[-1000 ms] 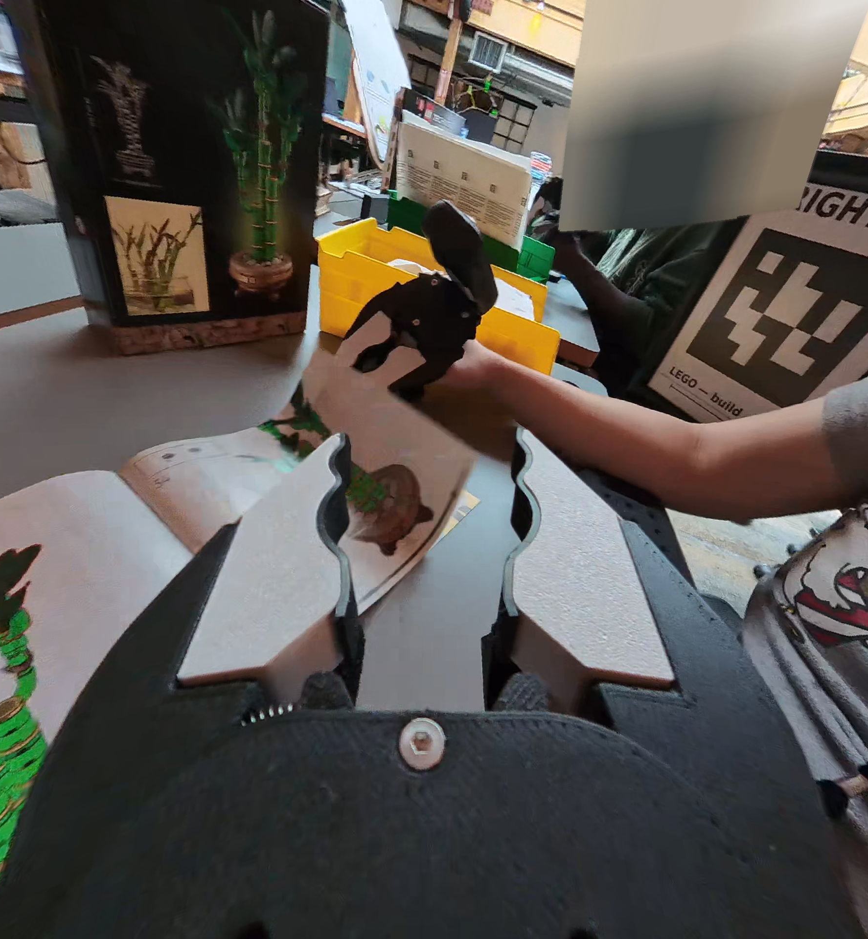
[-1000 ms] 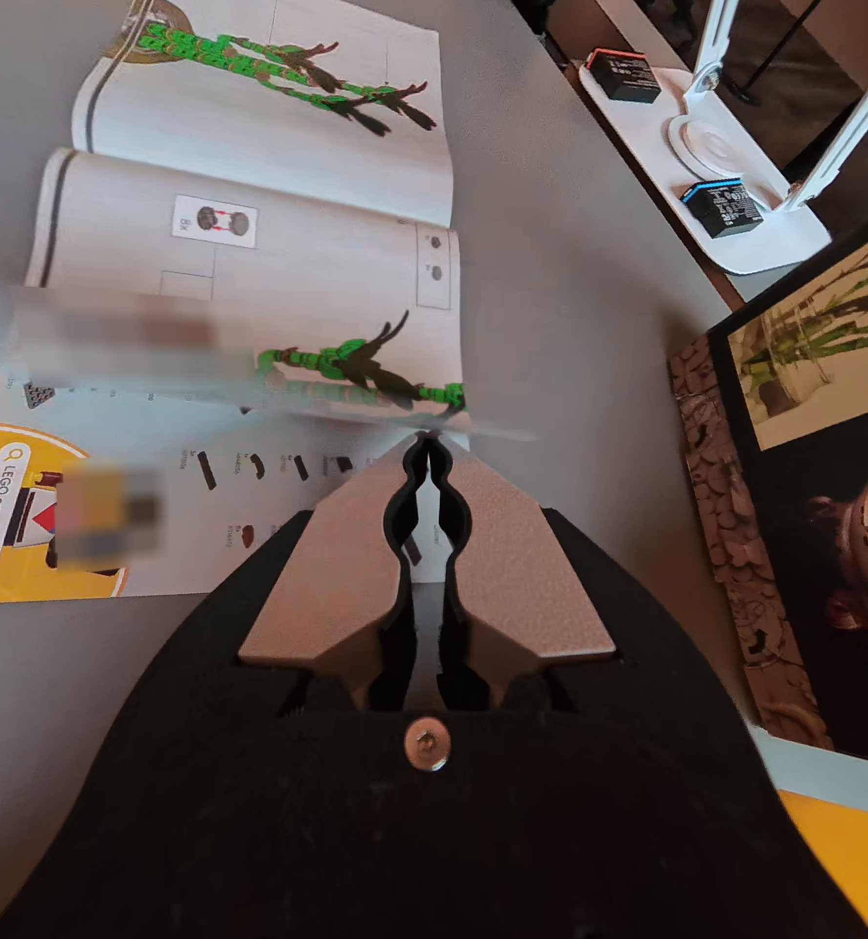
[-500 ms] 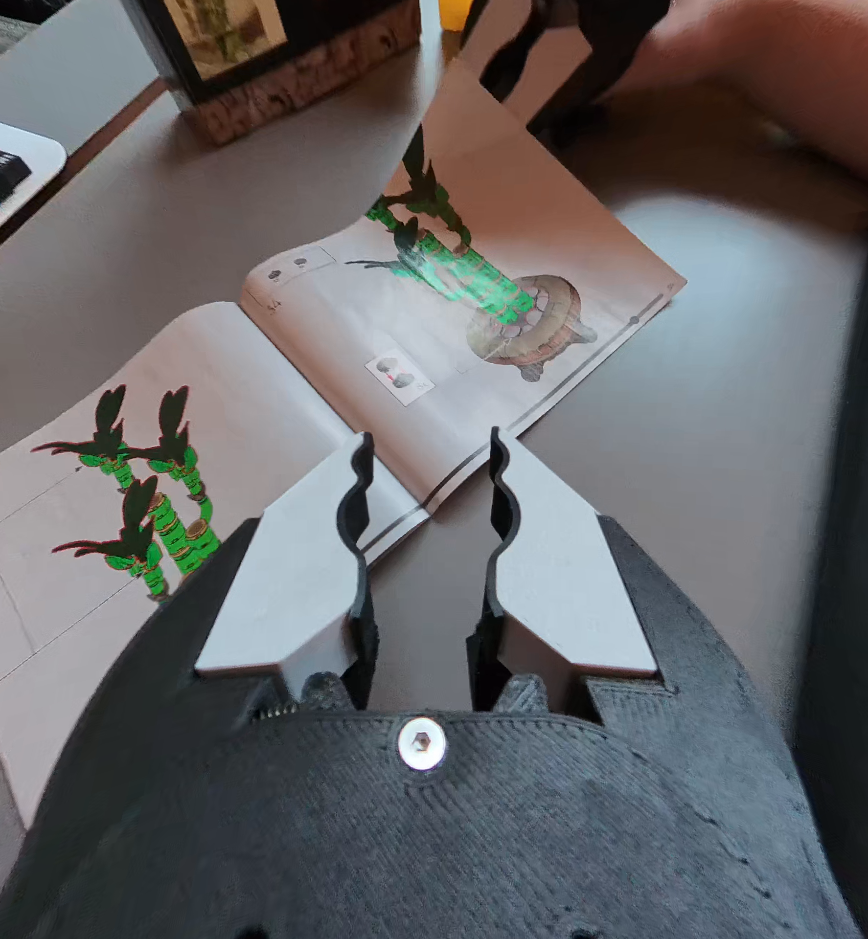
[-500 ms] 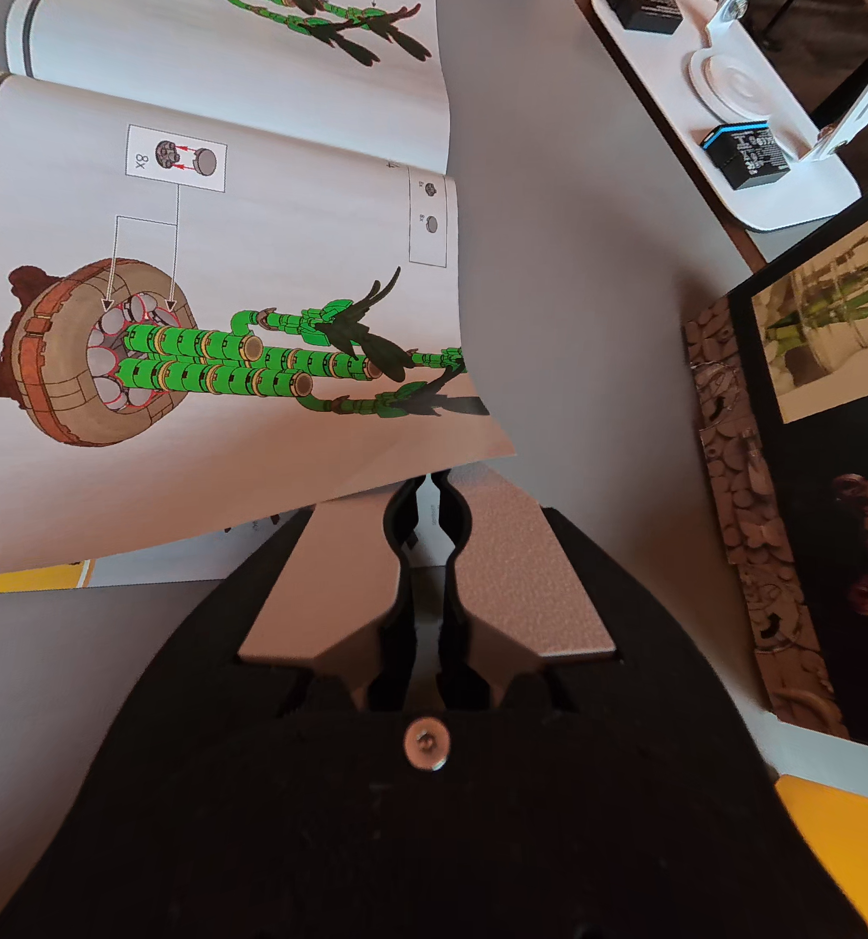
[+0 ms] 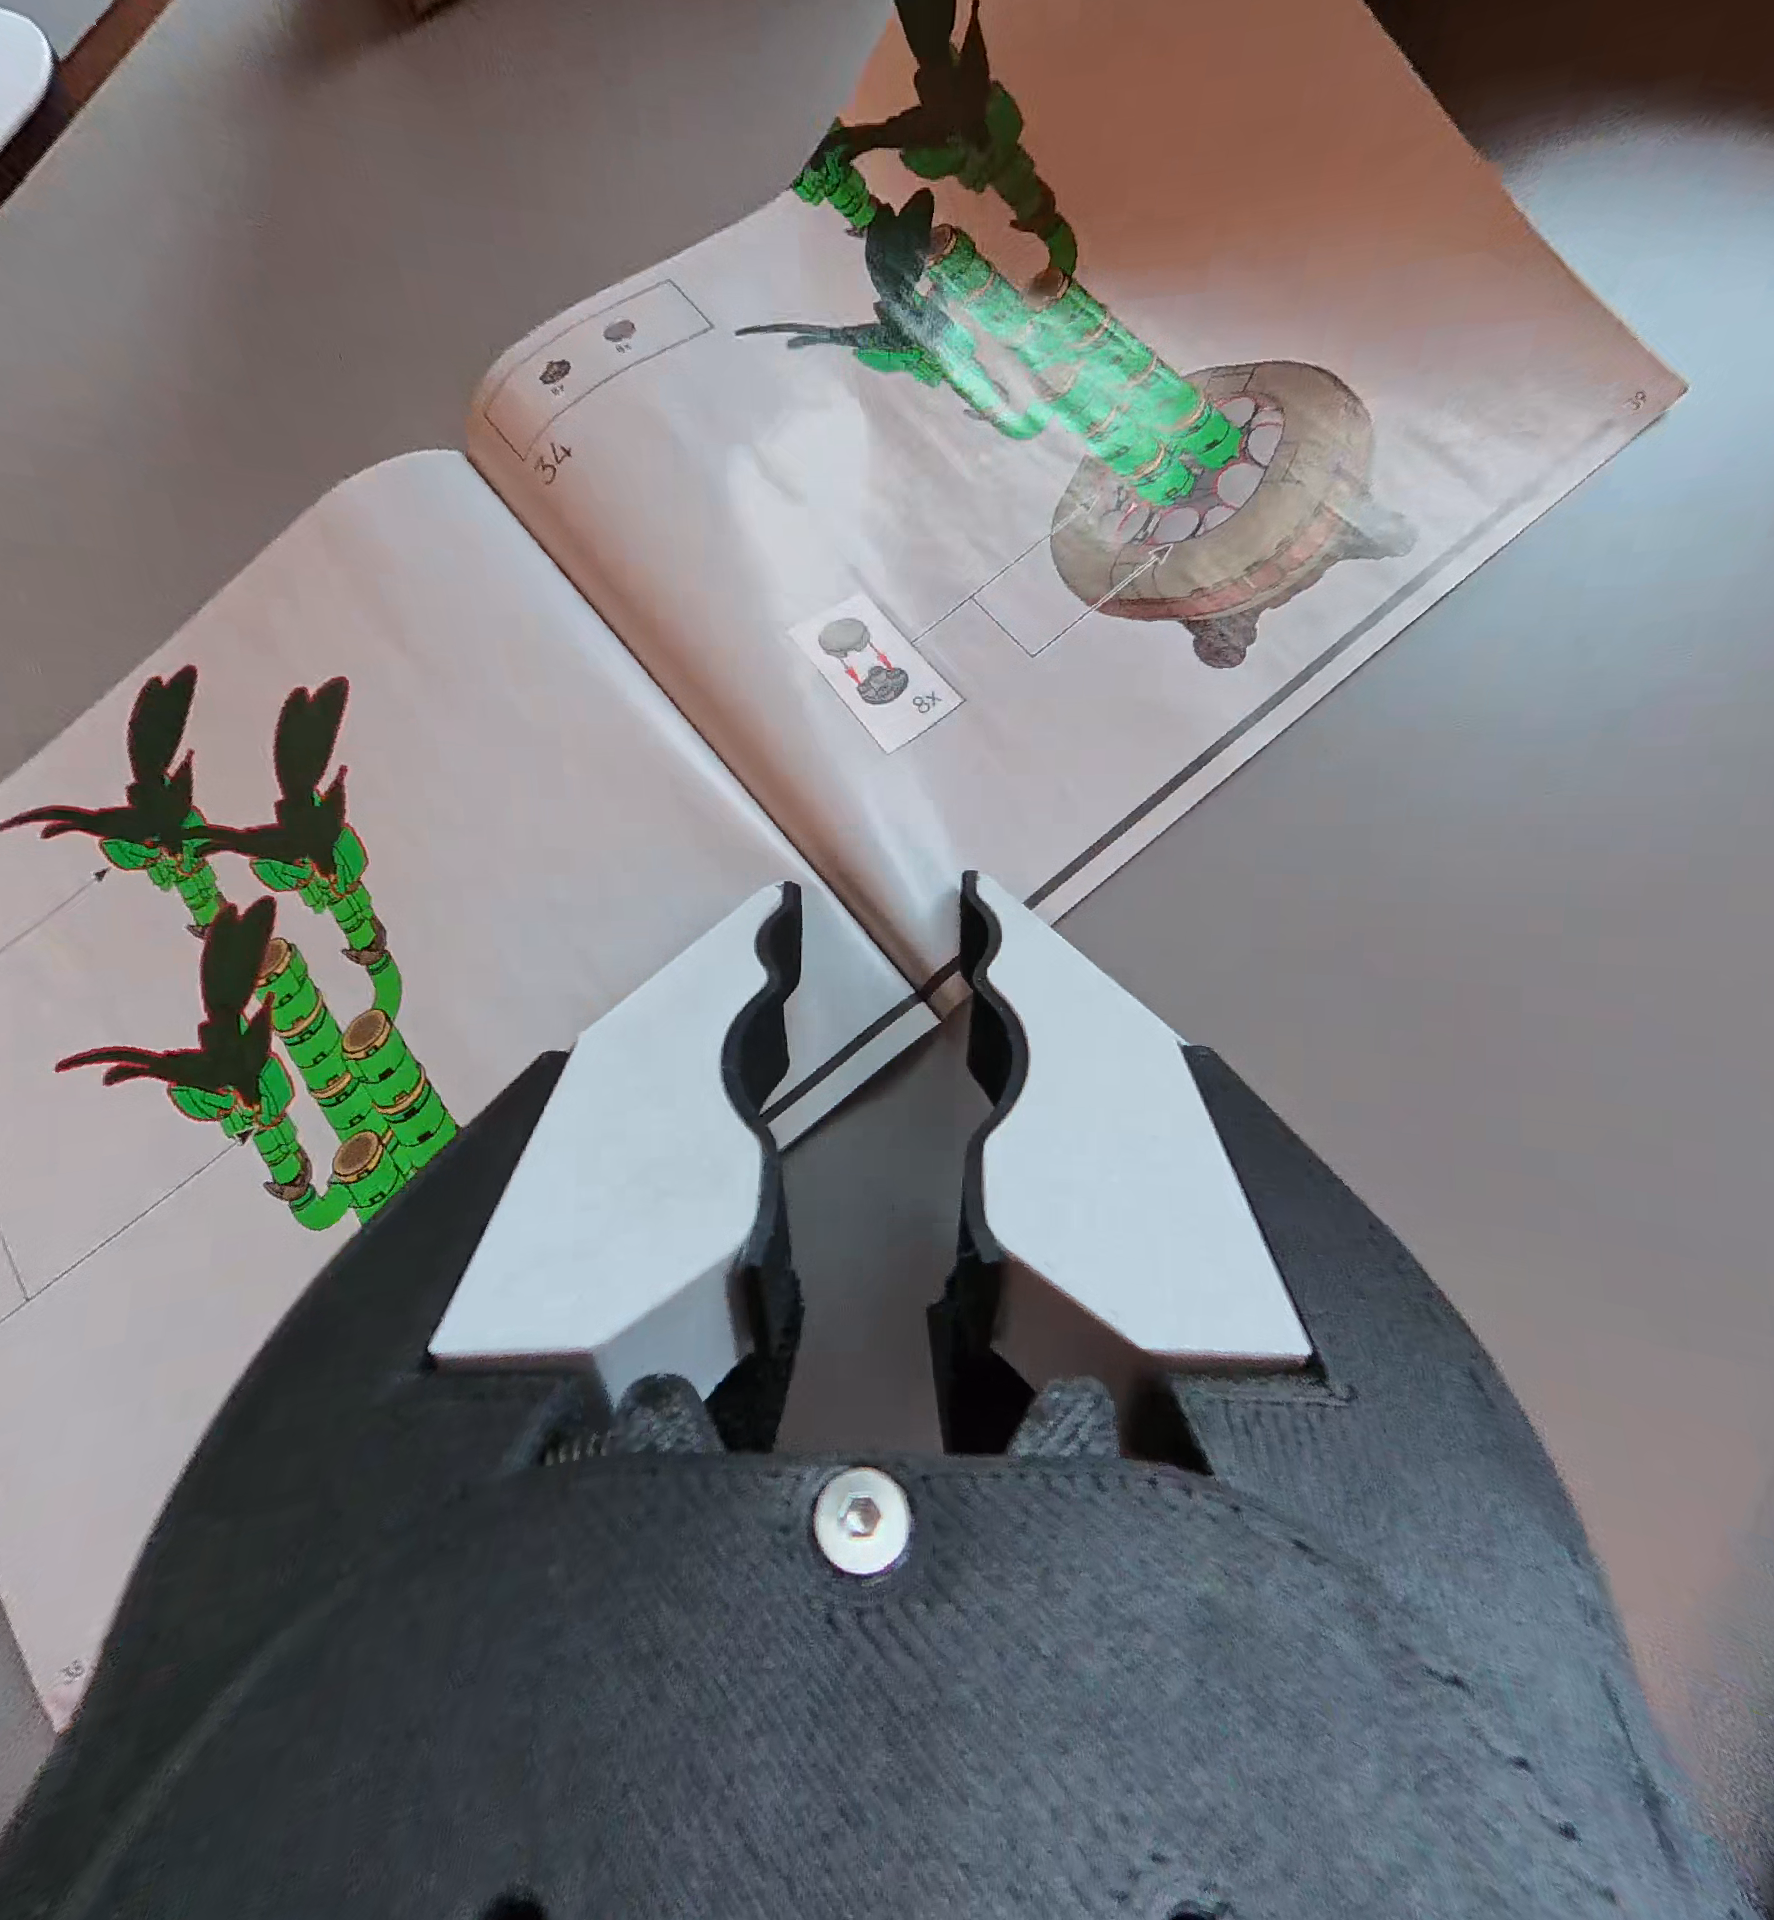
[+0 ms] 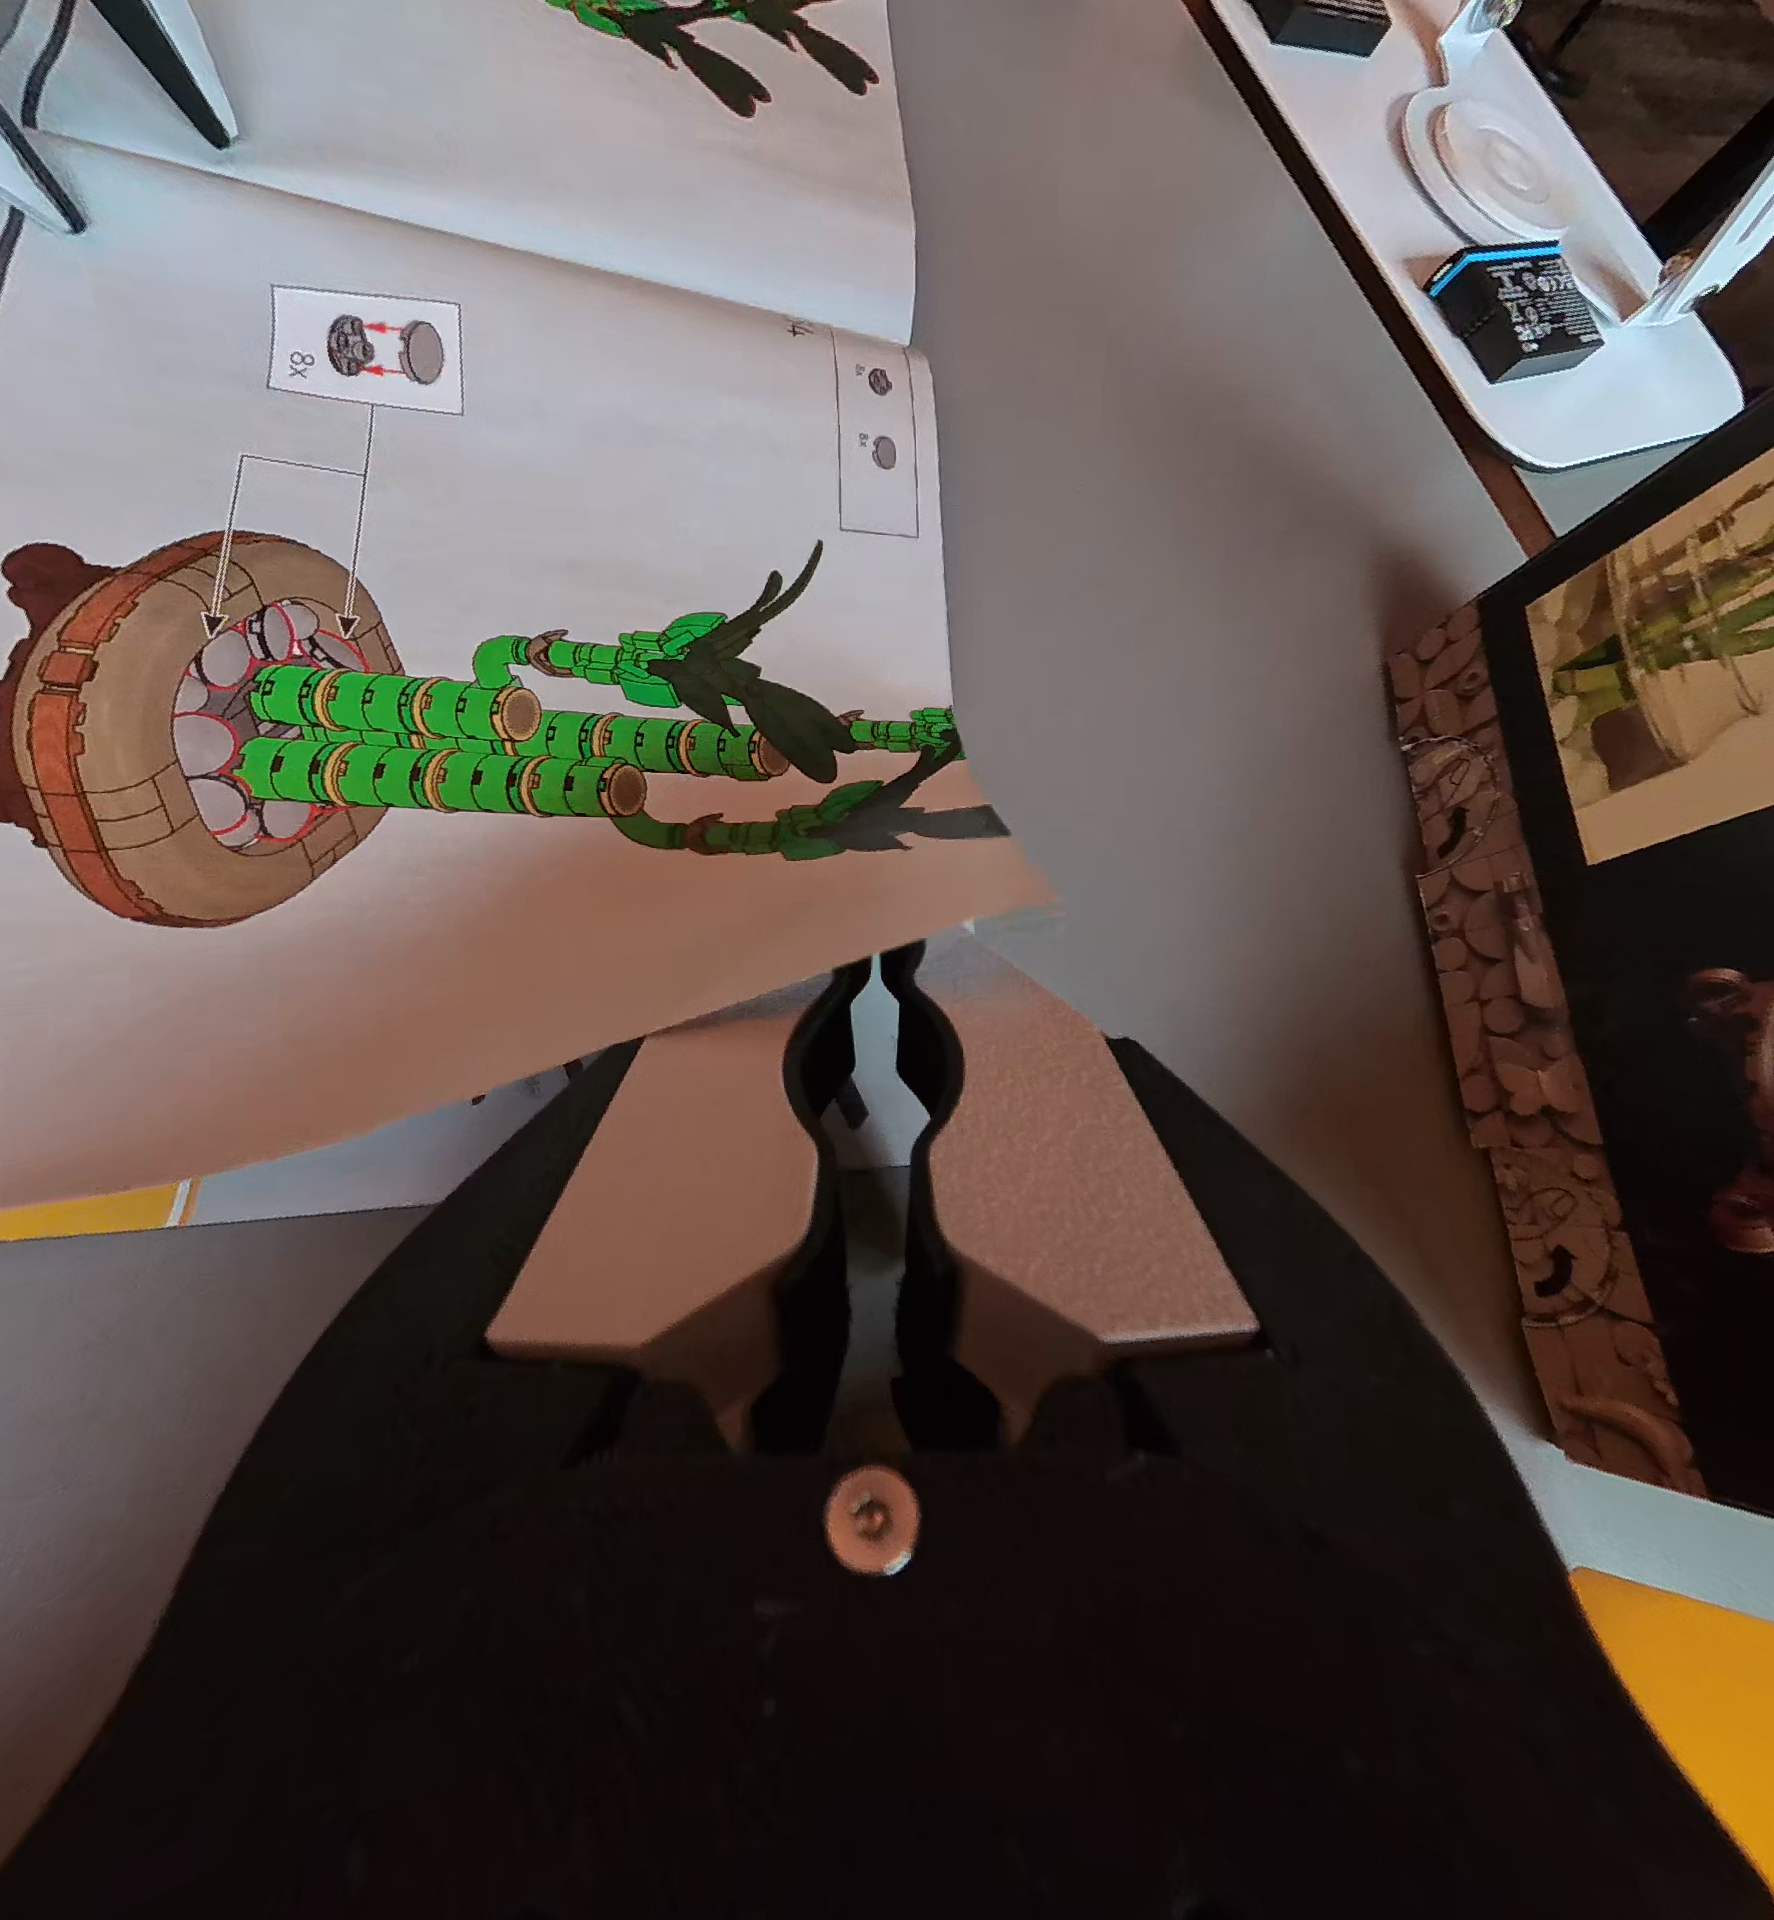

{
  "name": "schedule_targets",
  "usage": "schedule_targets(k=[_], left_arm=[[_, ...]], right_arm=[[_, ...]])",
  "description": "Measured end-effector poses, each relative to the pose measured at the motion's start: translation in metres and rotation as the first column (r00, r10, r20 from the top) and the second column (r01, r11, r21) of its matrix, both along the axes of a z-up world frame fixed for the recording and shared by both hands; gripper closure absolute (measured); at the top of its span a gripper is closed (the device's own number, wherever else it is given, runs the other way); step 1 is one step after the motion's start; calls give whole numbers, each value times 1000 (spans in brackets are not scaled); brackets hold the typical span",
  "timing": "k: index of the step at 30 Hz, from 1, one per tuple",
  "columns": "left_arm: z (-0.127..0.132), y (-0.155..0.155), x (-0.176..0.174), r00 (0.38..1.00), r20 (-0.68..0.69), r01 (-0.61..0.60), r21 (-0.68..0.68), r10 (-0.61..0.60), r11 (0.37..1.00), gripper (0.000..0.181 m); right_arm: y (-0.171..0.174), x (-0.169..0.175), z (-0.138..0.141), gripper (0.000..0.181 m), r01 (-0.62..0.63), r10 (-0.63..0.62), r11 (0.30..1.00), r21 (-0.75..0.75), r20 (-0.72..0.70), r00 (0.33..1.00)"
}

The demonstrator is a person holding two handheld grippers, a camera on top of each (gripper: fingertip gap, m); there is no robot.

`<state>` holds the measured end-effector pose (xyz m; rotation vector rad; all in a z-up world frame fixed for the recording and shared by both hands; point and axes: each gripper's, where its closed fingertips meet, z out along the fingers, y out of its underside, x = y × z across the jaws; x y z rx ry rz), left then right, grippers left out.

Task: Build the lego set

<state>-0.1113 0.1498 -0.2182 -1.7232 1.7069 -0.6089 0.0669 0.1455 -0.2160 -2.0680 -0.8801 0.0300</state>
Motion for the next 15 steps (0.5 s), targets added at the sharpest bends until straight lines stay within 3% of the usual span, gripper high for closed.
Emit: schedule_targets(k=[15], left_arm=[[0,-18,26,998,21,-65,5,65,998,149]], right_arm=[[1,22,0,181,82,-82,996,-21,-33,996]])
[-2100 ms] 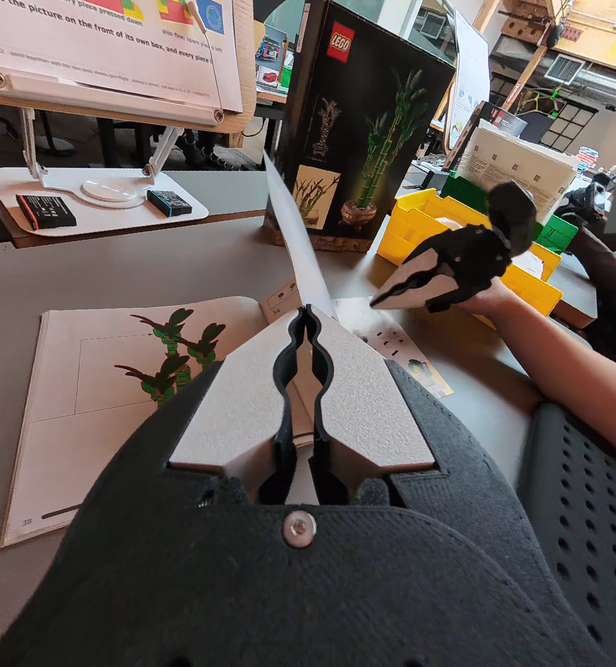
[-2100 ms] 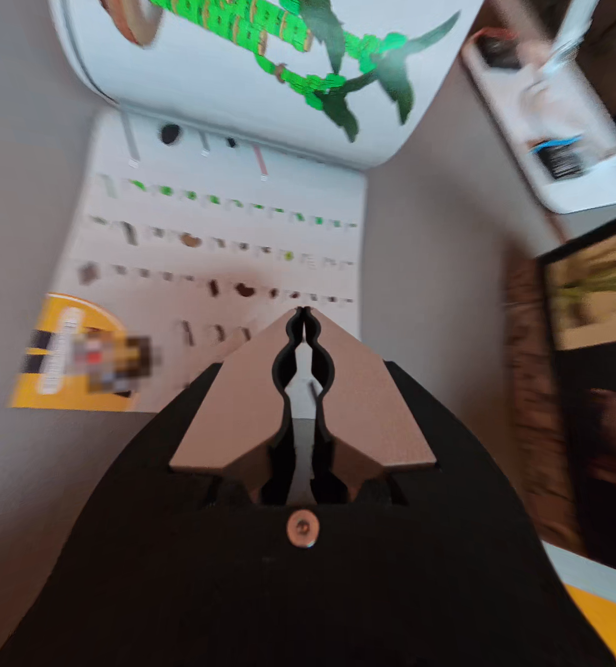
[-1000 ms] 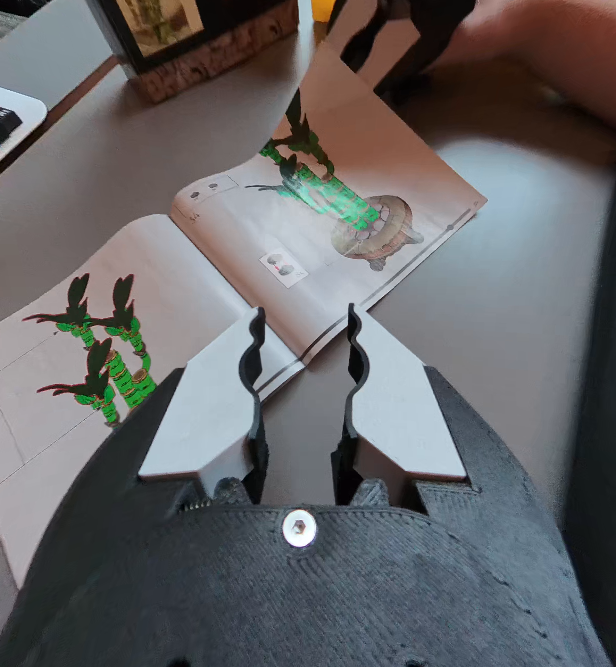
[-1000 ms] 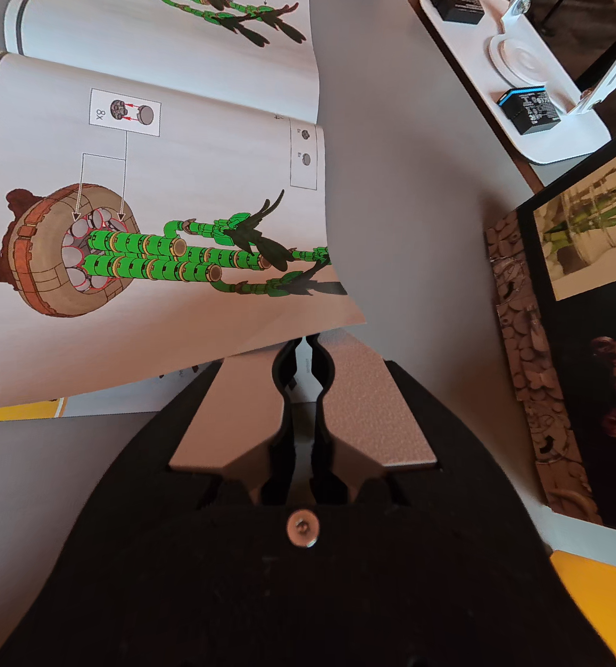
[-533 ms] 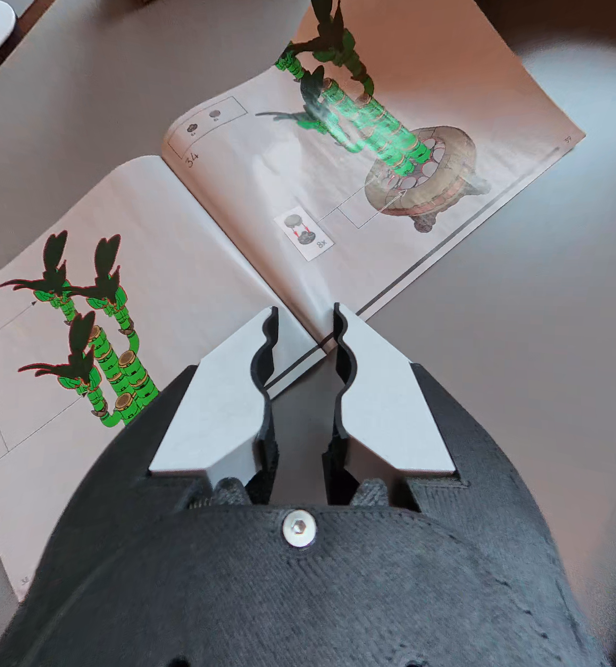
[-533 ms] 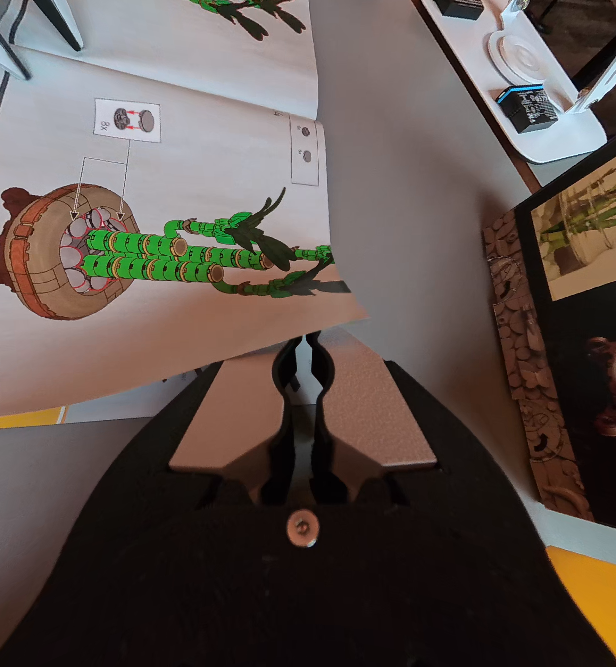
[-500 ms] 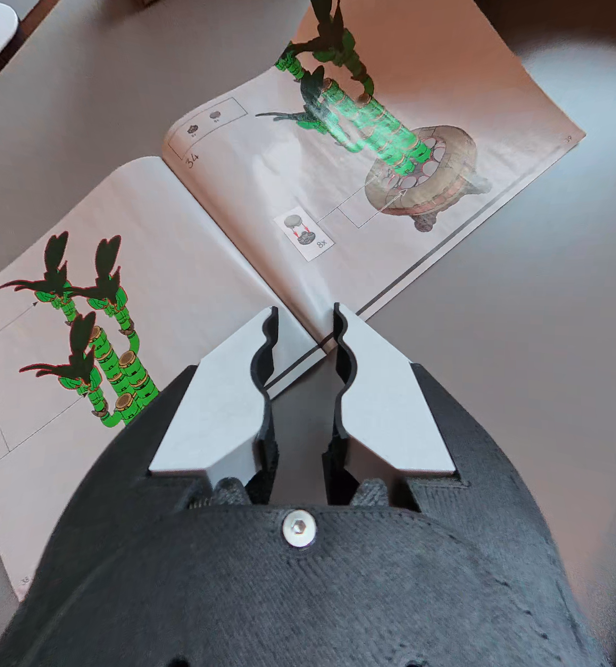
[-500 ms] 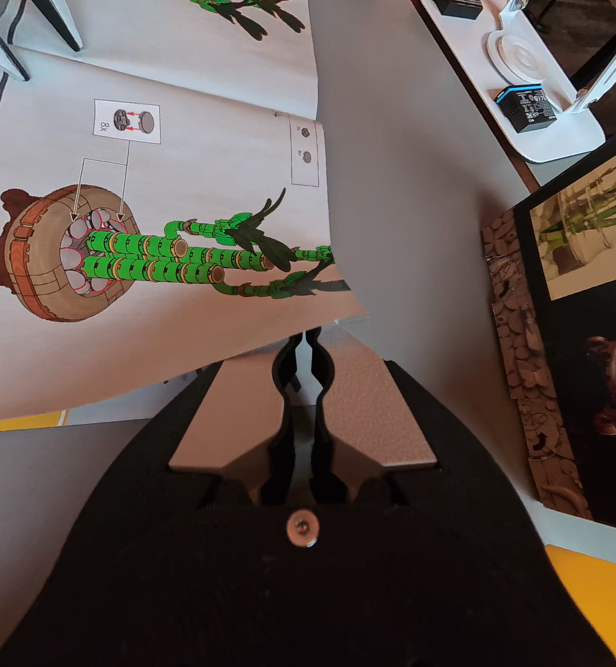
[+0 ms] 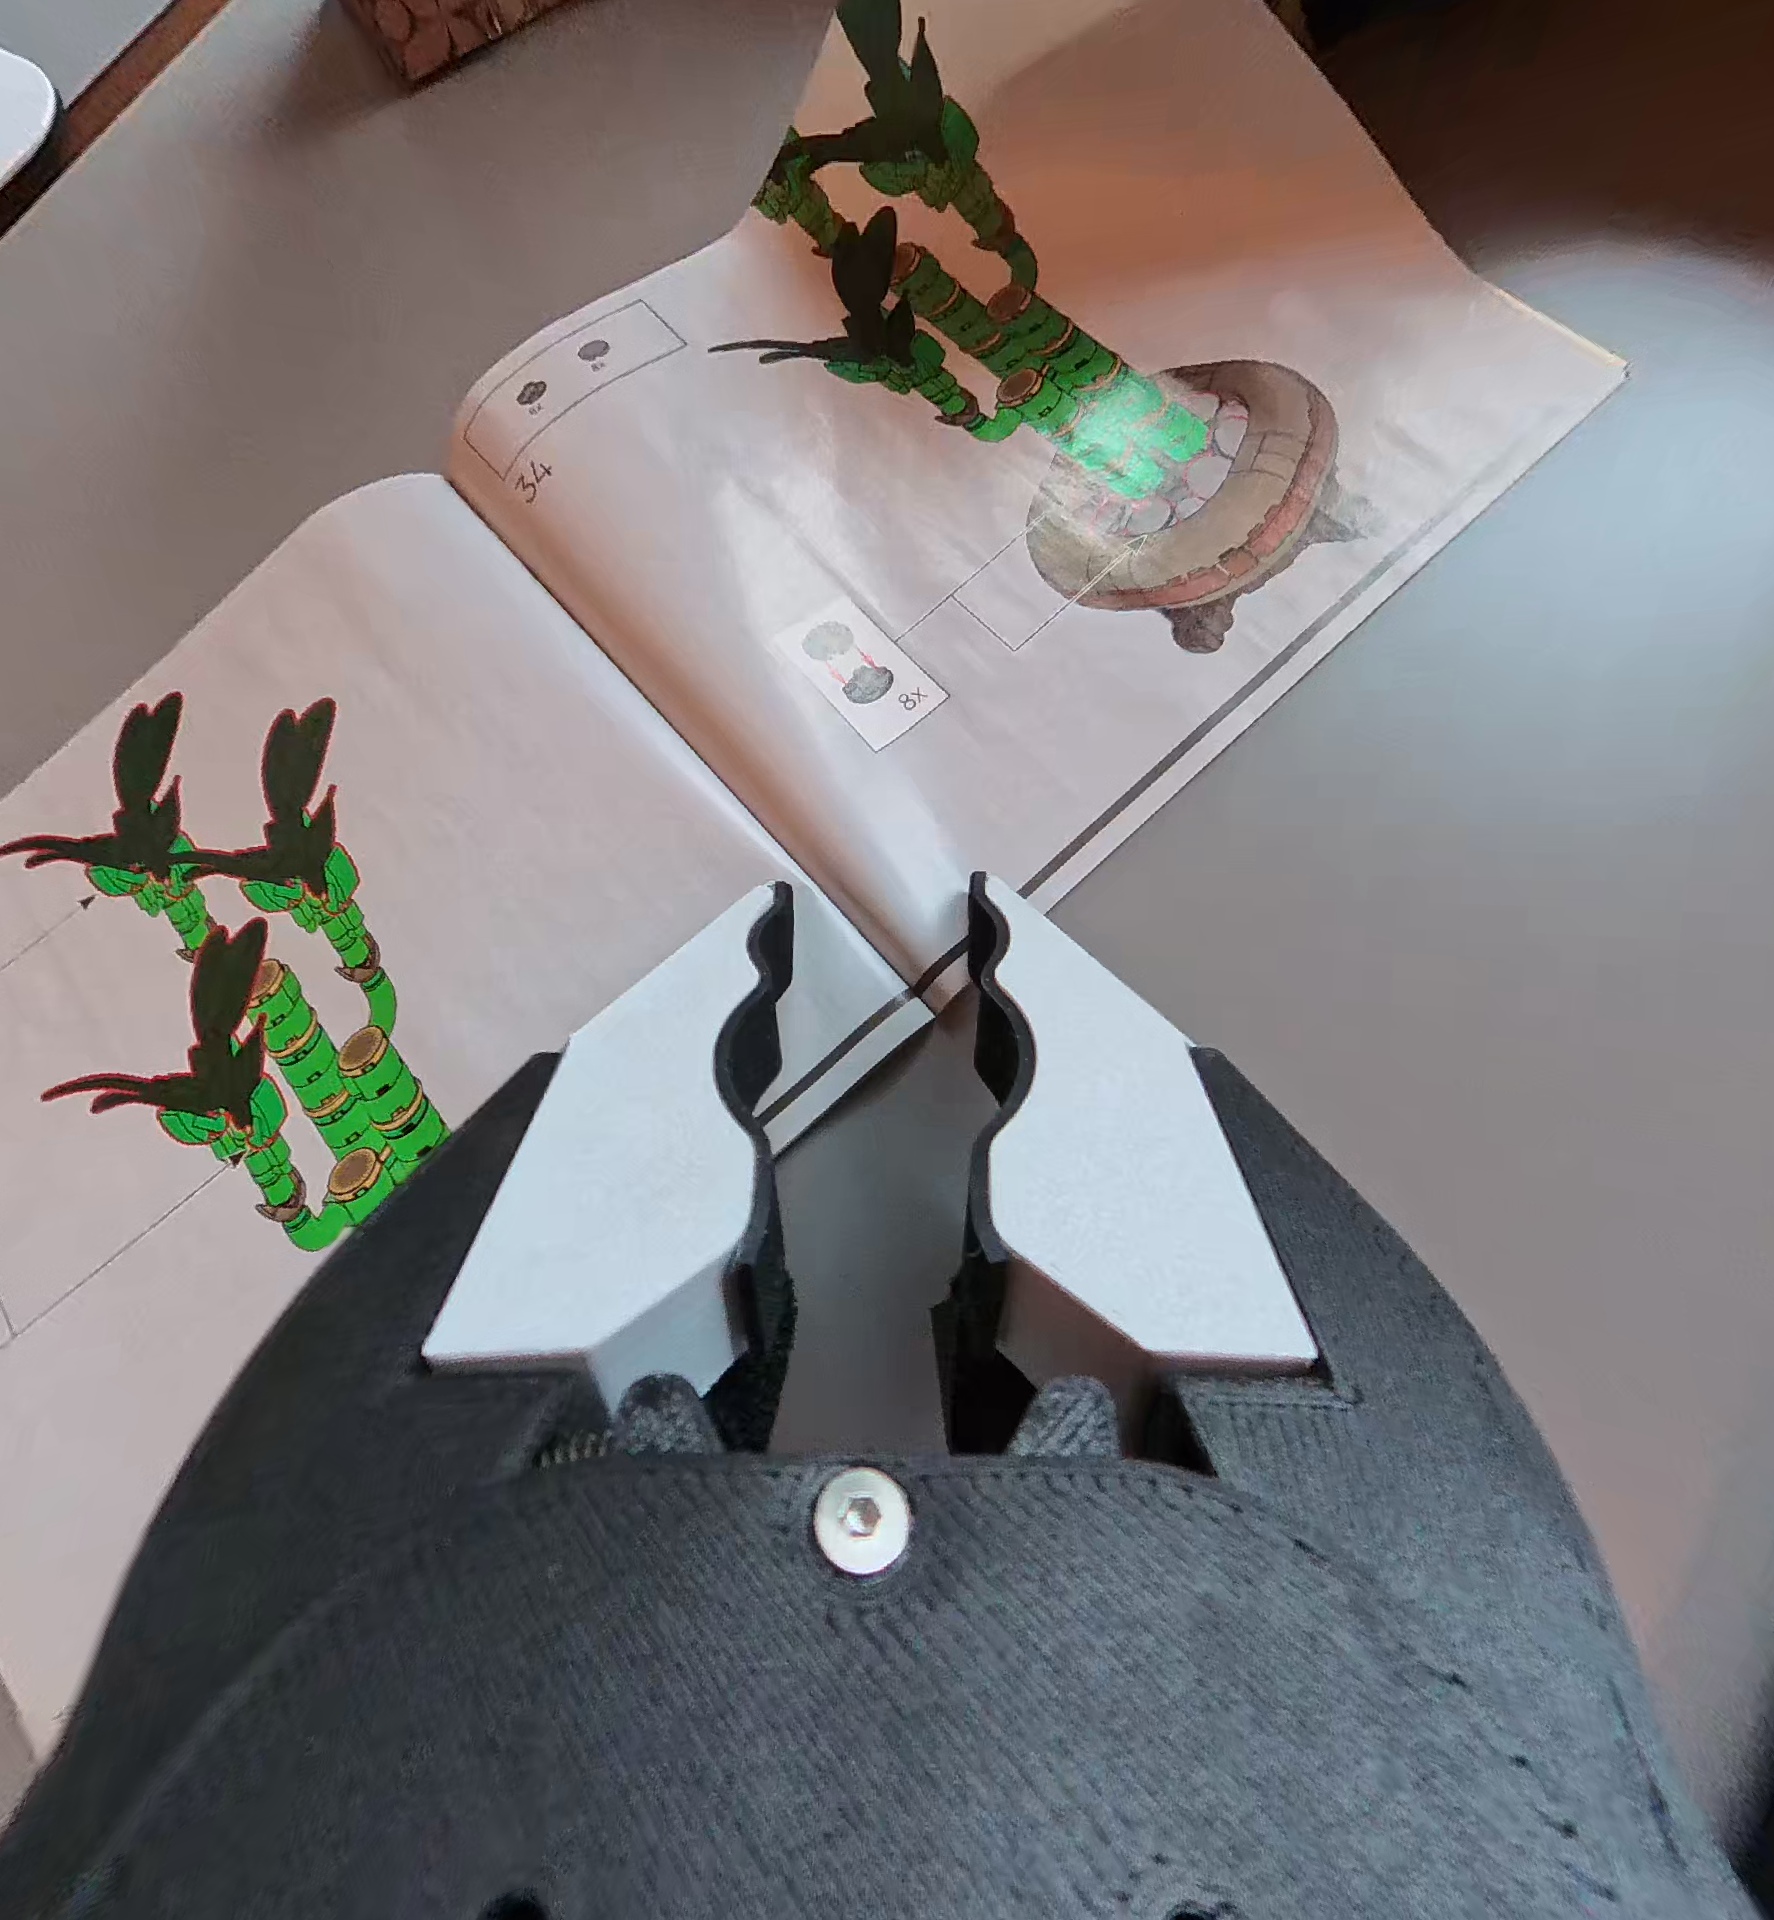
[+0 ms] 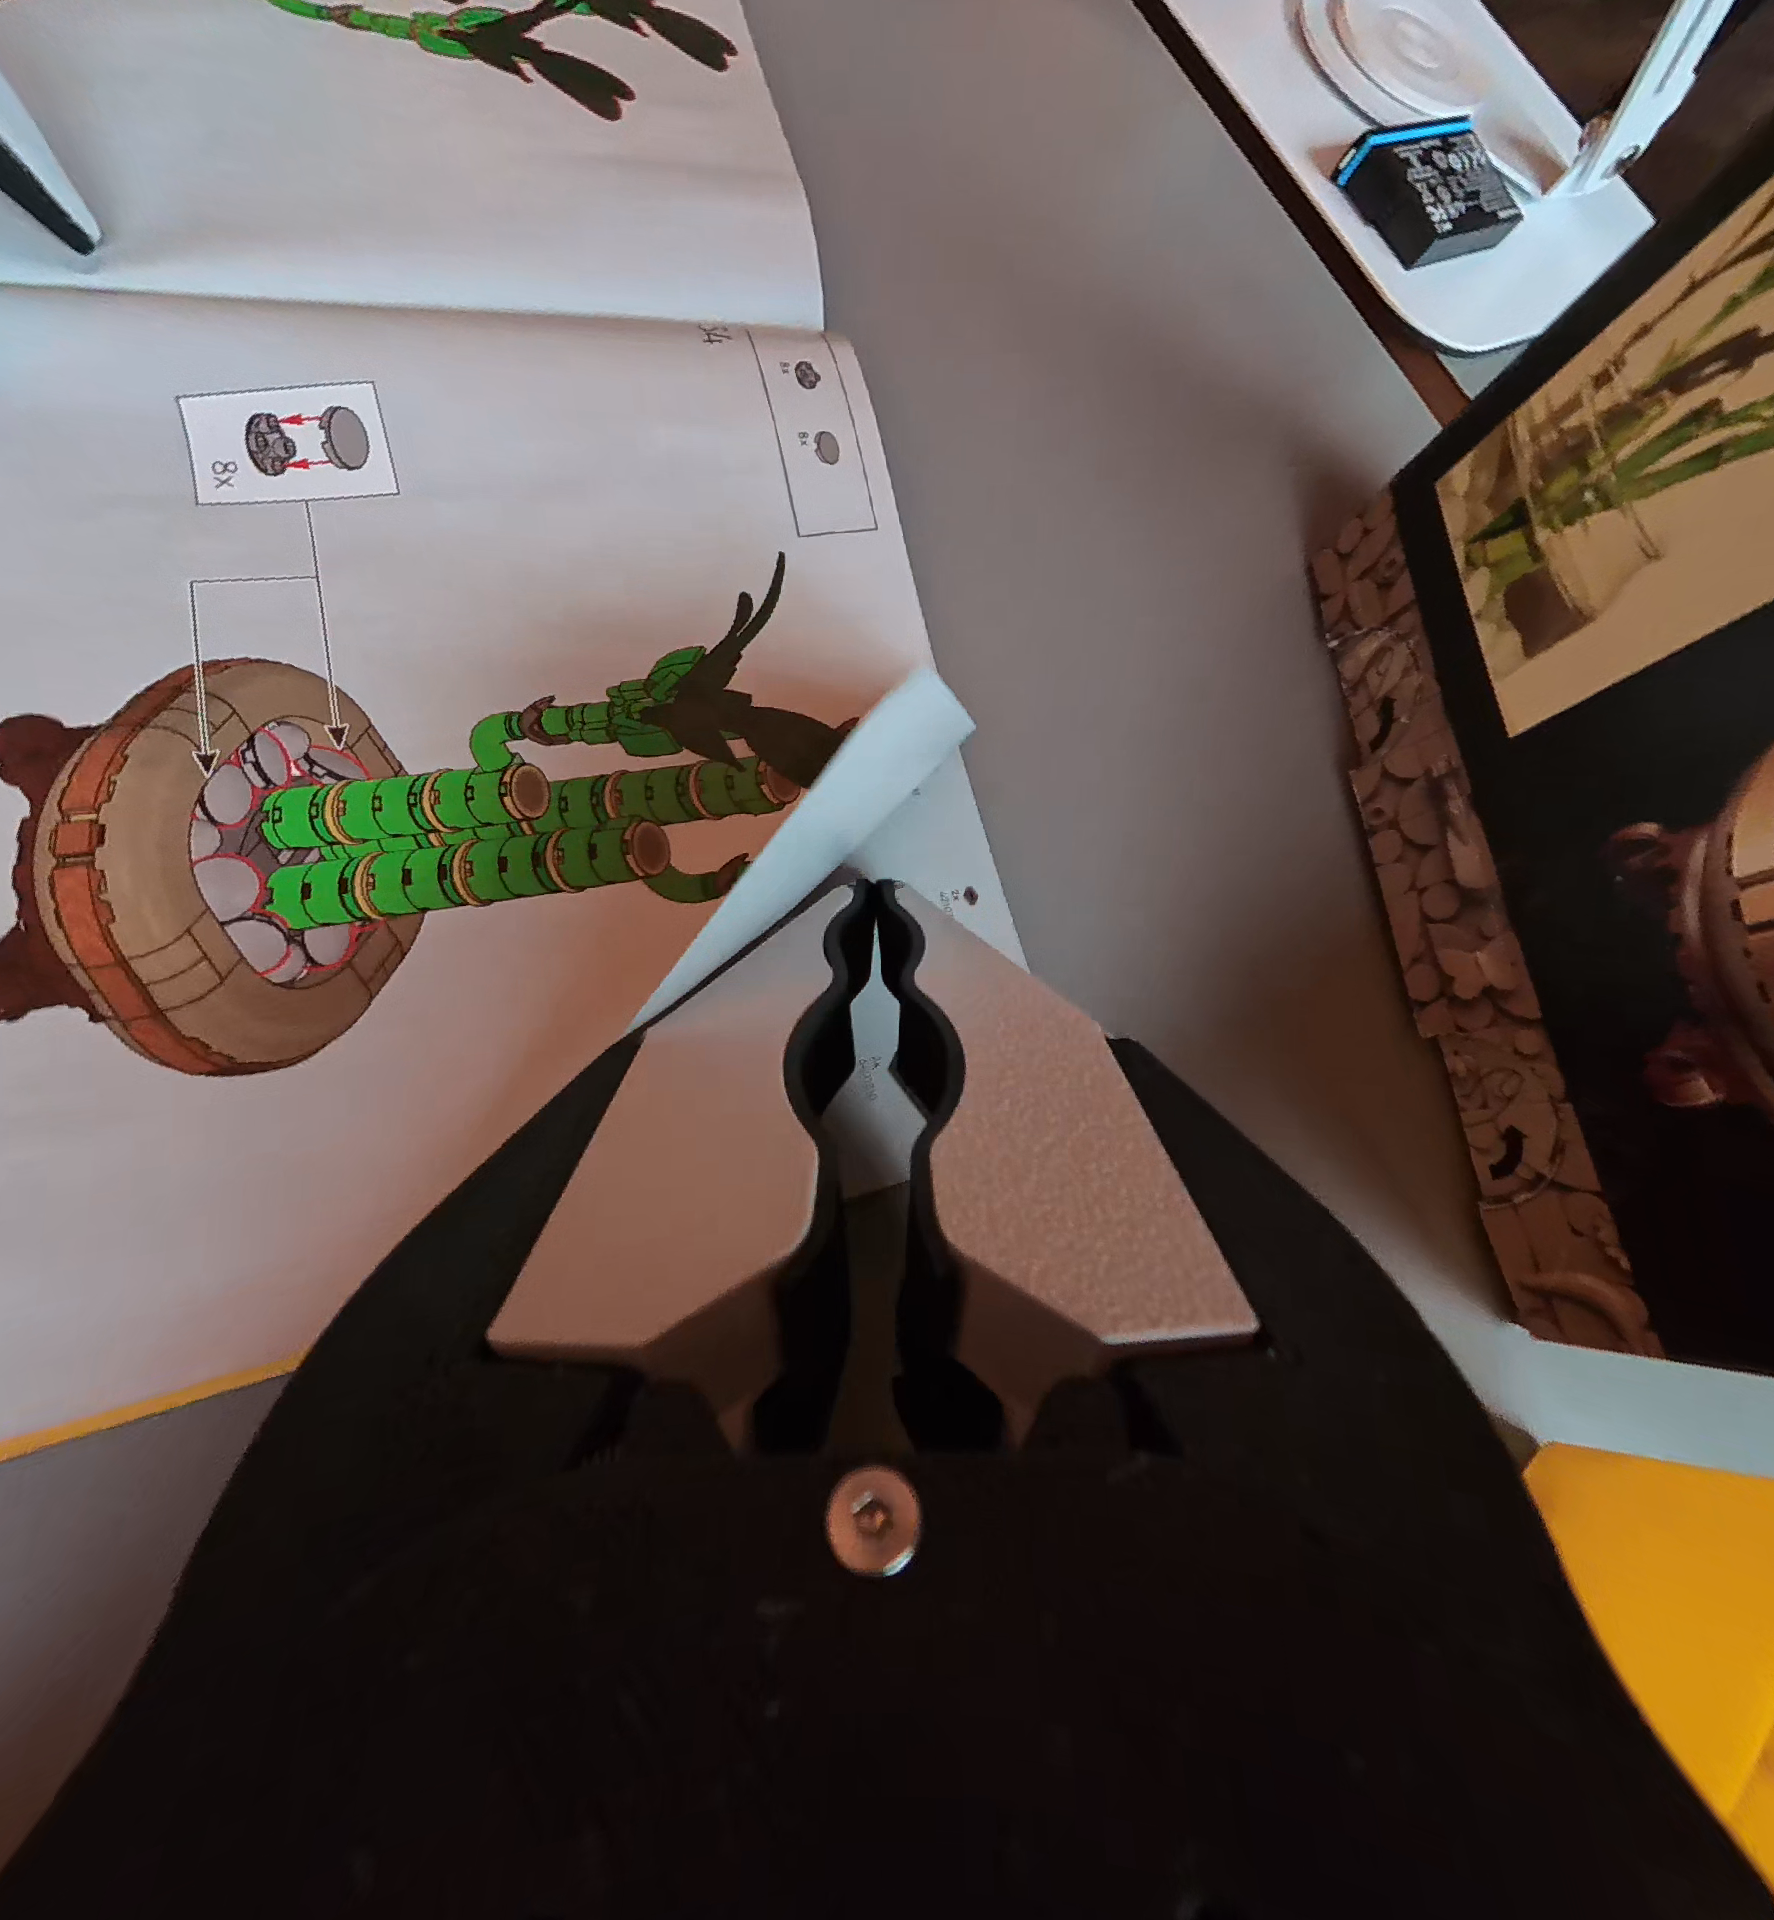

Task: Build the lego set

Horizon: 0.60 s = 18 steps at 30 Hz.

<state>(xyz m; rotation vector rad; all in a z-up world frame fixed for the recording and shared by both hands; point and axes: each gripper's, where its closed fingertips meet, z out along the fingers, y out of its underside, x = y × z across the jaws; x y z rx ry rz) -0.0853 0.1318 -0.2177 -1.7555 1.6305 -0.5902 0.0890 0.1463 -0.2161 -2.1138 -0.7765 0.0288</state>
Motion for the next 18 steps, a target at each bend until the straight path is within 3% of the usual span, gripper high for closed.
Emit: schedule_targets(k=[6,18], left_arm=[[1,-2,6,999,30,-20,-55,22,998,149],[22,-1,0,995,103,4,0,-4,1000,153]], right_arm=[[1,2,0,181,12,-12,1000,-2,-14,1000],[2,4,0,181,30,-30,1000,3,-10,999]])
